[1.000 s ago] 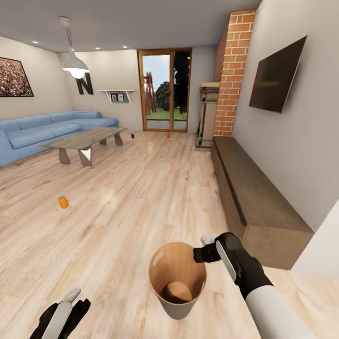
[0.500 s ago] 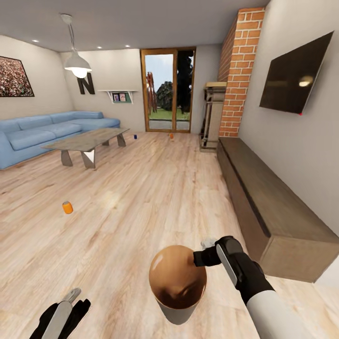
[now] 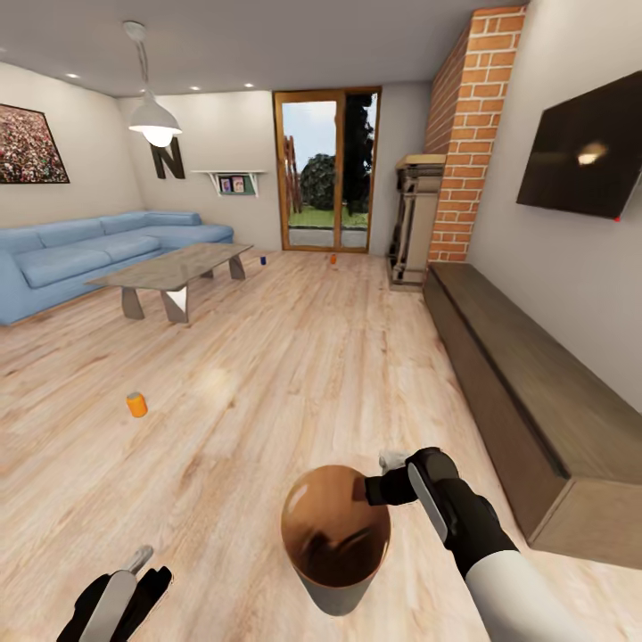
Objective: Put the three can of soda from the living room inside the tash can in the kitchen.
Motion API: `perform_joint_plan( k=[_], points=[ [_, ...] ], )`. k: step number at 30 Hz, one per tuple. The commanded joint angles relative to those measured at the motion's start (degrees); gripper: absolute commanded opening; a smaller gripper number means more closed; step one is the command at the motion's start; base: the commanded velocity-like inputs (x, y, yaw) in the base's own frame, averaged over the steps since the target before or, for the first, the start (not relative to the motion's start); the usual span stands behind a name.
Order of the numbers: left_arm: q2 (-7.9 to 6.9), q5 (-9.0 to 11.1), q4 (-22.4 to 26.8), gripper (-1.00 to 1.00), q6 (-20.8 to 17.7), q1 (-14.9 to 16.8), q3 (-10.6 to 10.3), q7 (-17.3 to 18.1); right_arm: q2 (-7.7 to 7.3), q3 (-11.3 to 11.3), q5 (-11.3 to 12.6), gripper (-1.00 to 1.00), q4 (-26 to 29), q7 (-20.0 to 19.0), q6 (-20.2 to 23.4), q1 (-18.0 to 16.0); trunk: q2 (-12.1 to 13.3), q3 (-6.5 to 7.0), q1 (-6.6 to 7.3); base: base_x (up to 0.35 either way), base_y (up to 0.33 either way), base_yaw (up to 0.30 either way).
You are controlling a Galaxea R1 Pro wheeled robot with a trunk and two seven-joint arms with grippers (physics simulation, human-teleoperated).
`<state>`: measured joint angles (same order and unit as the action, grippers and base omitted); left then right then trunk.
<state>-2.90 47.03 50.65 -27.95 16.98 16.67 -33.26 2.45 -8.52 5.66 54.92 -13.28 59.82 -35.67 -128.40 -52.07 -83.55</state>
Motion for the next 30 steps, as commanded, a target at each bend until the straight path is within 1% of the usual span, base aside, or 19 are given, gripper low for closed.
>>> perform_joint_plan(
  k=[1, 6, 19, 21, 24, 28, 29, 30],
  points=[
    [0.00, -0.01, -0.01, 1.00, 0.00, 0.00, -0.01, 0.01, 0.01, 0.02, 1.96, -1.00, 0.01, -0.34, 0.18, -0.02, 0.00, 0.01, 0.00, 0.282, 0.251, 0.142],
    [0.00, -0.01, 0.00, 1.00, 0.00, -0.01, -0.03, 0.03, -0.07, 0.07, 1.98, -1.00, 0.01, -0.34, 0.18, -0.02, 0.00, 0.01, 0.00, 0.285, 0.246, 0.223],
    [0.02, -0.04, -0.02, 1.00, 0.00, -0.02, -0.06, 0.04, -0.31, 0.25, 1.90, -1.00, 0.09, -0.49, -0.03, -0.02, 0.00, 0.01, 0.00, 0.287, 0.247, 0.275],
    [0.04, -0.08, -0.02, 1.00, 0.00, -0.01, -0.06, 0.04, -0.79, 0.38, 1.96, -1.00, 0.10, -0.57, -0.41, -0.02, 0.00, 0.01, 0.00, 0.293, 0.238, 0.086],
    [0.05, -0.09, -0.02, 1.00, 0.00, -0.02, -0.07, 0.04, -0.96, 0.50, 1.94, -1.00, 0.10, -0.48, -0.57, -0.01, 0.00, 0.01, 0.00, 0.300, 0.221, 0.026],
    [0.06, -0.09, -0.03, 1.00, 0.00, -0.02, -0.16, 0.04, -1.14, 0.57, 1.88, -1.00, 2.38, -0.37, -0.12, -0.01, 0.00, 0.01, 0.00, 0.306, 0.208, 0.003],
    [-0.20, -0.09, 0.00, 1.00, -0.19, 0.27, -4.60, 0.04, -1.51, 1.01, 1.91, -1.00, 3.64, -0.27, 0.18, -0.03, 0.00, 0.01, 0.00, 0.311, 0.199, 0.000],
    [-0.42, -0.09, 0.01, 1.00, -0.53, 0.63, -5.21, 0.04, -1.88, 1.26, 1.98, -1.00, 3.71, -0.25, 0.18, -0.10, 0.00, 0.01, 0.00, 0.312, 0.196, 0.000]
  ],
)
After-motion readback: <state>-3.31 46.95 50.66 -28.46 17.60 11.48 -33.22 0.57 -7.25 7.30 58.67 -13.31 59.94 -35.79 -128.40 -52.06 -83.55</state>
